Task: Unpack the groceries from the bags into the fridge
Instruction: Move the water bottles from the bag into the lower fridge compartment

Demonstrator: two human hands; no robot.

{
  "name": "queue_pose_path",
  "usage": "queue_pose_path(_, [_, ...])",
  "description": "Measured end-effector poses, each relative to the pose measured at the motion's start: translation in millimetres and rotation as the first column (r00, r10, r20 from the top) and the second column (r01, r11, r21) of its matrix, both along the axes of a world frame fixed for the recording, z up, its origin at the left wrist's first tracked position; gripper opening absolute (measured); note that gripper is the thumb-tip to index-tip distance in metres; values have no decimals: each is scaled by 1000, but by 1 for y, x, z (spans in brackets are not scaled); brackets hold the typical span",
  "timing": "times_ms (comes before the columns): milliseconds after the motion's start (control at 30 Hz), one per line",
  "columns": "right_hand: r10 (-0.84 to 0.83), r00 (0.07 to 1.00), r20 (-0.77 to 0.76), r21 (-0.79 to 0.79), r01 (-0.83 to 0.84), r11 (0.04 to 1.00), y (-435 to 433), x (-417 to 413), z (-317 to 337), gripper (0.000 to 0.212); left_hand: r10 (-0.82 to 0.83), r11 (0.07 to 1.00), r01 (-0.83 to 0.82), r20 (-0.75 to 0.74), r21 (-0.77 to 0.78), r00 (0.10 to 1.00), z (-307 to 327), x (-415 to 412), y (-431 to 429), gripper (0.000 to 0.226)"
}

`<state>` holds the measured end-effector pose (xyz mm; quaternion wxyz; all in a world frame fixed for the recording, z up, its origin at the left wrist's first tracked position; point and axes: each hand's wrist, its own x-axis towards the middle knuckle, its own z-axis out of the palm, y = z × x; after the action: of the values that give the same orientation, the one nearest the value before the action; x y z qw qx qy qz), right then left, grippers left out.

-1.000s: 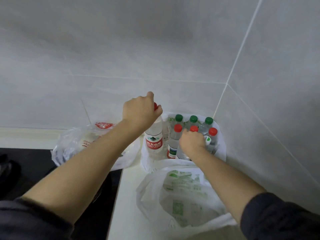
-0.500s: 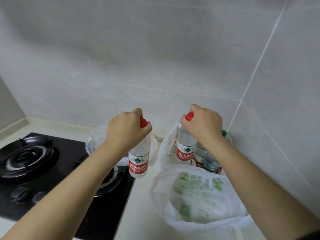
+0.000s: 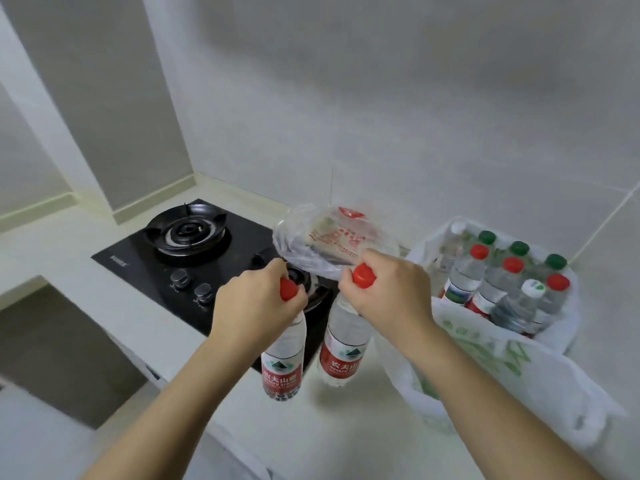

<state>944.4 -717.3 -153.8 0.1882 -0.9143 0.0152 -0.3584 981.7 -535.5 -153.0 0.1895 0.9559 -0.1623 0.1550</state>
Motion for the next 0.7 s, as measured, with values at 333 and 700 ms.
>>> queue_pose_path(333, [-19, 944, -329, -54, 1, 999, 37, -2, -80, 39, 93, 994, -85, -124, 71, 988, -75, -11, 48, 31])
queue_pose_path(700, [-79, 916, -394, 81, 120, 989, 47, -6, -110, 41, 76, 976, -104, -148, -191, 986, -111, -14, 66, 28])
